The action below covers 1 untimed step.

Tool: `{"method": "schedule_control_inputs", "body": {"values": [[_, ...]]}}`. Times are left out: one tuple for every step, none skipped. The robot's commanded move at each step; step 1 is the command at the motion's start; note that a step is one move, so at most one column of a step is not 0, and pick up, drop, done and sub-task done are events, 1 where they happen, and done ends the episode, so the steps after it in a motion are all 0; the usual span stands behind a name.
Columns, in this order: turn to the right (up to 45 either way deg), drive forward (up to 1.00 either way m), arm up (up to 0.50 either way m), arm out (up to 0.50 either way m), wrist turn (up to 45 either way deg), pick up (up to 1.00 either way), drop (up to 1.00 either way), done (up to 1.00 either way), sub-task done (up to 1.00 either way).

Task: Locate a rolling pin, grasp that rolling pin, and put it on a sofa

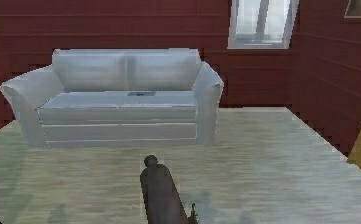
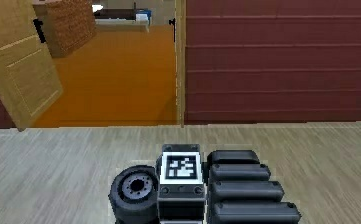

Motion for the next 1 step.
{"method": "schedule_control_inputs", "body": {"values": [[-3.0,0.0,0.0,0.0,0.0,0.0,0.0,0.0,0.0]]}}
